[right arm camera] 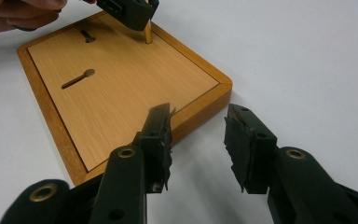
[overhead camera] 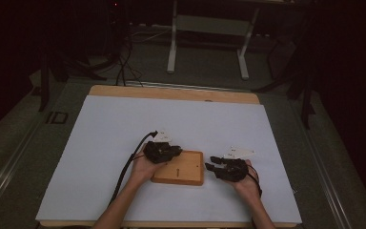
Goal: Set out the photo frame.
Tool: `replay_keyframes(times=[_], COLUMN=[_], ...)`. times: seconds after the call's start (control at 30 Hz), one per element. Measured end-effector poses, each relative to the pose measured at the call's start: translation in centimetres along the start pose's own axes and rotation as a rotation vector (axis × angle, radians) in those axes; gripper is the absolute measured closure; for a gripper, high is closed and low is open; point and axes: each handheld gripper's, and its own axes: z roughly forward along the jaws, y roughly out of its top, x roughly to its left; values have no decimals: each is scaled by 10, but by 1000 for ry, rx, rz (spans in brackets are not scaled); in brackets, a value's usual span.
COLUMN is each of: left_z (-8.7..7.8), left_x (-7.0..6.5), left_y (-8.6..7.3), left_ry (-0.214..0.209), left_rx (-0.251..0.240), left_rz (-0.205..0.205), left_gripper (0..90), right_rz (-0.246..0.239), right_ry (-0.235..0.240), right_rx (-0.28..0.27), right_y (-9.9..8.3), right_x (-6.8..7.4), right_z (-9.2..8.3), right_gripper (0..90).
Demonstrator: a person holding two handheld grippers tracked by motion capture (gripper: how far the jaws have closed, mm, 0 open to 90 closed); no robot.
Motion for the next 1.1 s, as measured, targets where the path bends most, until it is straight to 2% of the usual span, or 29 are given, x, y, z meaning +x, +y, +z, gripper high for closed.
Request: replay_keyframes(times=[0.27,0.6,0.7,0.83,1.1], left_z=[1,2,2,2,2], left_x=[-1,4,7,8,13], left_y=[0,-2,-1,2,4], left_ry=[-6,-37,-55,-60,-92], left_rx=[12,6,14,38,53], left_rz=[1,-43,-60,-59,-74], left_gripper=[829,838,837,839,839], right_rz=[-9,-15,-17,-18,-36], right_ry=[3,3,2,5,27], right_rx=[4,-1,1,-2,-18], right_y=[0,1,0,0,1], right_x=[3,3,4,6,9], right_z=[2,0,0,-2,-3], right_gripper=[601,582,572,560,542])
